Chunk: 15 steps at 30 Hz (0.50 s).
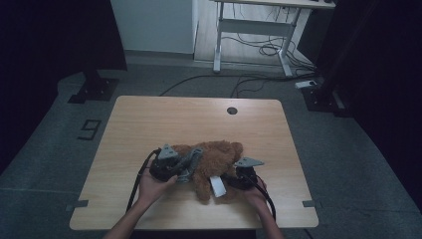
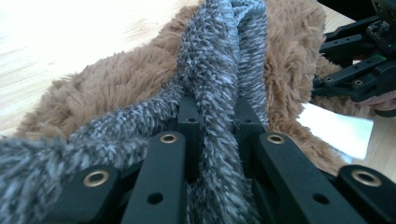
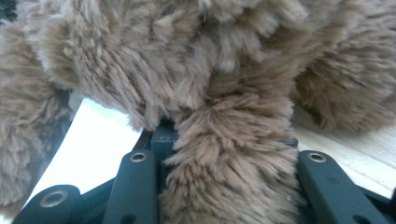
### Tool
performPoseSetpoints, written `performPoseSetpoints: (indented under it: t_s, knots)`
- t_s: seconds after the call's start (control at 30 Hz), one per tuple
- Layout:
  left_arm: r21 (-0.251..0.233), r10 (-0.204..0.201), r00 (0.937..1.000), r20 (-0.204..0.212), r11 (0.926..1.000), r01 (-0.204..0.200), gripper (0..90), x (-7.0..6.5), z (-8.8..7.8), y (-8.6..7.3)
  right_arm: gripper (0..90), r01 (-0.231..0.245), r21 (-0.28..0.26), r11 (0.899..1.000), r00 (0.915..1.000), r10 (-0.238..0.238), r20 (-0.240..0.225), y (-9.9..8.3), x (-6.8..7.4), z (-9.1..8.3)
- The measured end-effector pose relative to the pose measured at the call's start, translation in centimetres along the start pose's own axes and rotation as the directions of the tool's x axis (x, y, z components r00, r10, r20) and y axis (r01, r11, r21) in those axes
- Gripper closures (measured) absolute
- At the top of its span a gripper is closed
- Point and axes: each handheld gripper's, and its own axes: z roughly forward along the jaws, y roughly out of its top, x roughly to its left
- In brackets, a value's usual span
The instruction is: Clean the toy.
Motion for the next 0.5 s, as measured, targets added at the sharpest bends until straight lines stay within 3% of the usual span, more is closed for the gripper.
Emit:
performPoseSetpoints:
  t_s: [0.17,0.33,0.5]
  knots:
    - [-0.004,-0.009,0.9999,0.004,0.9999,0.009,78.0,0.0,0.4,0.0,58.1,-0.011,-0.017,1.0,0.9996,0.011,0.027,0.0,-0.5,0.3]
    - [-0.042,-0.039,0.9988,0.03,0.9983,0.041,78.5,-0.3,0.9,-1.0,58.0,-0.026,-0.012,1.0,0.9988,0.027,0.04,-0.1,-1.0,0.6]
    - [-0.024,-0.043,0.9986,0.03,0.9987,0.044,78.6,-0.4,1.6,-0.6,58.1,-0.04,-0.003,0.999,0.9978,0.04,0.052,-0.3,-1.5,0.7]
